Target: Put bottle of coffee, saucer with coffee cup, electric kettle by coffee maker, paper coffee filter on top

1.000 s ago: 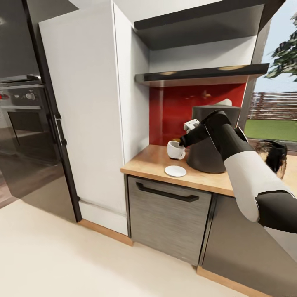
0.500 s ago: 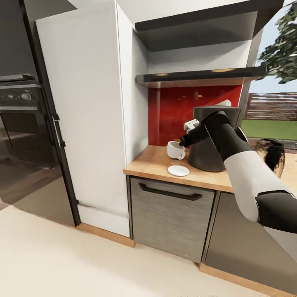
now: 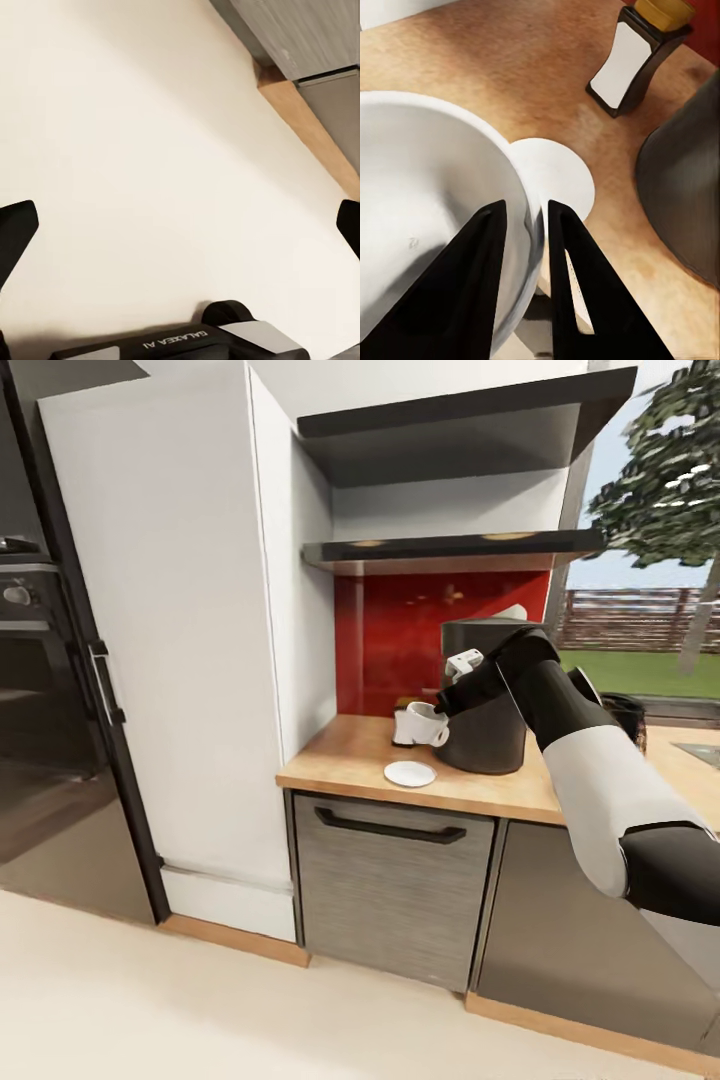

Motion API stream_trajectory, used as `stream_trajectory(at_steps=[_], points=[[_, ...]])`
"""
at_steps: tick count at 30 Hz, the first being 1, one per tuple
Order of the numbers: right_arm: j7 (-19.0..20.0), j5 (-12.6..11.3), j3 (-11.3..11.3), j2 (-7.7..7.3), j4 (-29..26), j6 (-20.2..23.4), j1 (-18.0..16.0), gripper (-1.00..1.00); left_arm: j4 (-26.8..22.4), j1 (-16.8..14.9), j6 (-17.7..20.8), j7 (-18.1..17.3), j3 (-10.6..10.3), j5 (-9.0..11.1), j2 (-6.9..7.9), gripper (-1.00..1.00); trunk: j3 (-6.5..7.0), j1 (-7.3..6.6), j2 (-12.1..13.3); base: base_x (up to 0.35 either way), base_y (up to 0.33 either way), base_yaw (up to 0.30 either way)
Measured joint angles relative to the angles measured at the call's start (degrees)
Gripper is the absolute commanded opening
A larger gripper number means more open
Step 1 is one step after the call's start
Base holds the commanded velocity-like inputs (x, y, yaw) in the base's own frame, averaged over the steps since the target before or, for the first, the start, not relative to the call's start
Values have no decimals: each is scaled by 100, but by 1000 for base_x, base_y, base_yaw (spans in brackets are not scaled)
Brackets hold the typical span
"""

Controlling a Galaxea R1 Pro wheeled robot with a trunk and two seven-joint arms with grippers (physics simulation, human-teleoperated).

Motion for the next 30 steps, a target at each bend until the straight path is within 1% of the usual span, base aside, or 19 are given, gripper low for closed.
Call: stream_trajectory(at_steps=[10,20,27,30], points=[[0,4,4,-1,-1,-1,1,-100,-1,2,-1,-1,-1,-1,2,100,11,-1,0,204,188,-78],[-2,3,5,0,8,0,0,-100,0,2,-4,0,0,-1,2,100,42,1,0,23,43,-224],[0,4,7,-2,7,-3,2,-100,-4,1,-4,-2,-1,0,2,100,48,1,1,1,267,-47],[0,3,7,-1,14,-2,1,-100,-5,2,-5,-3,-1,-1,2,100,51,1,0,0,214,-152]])
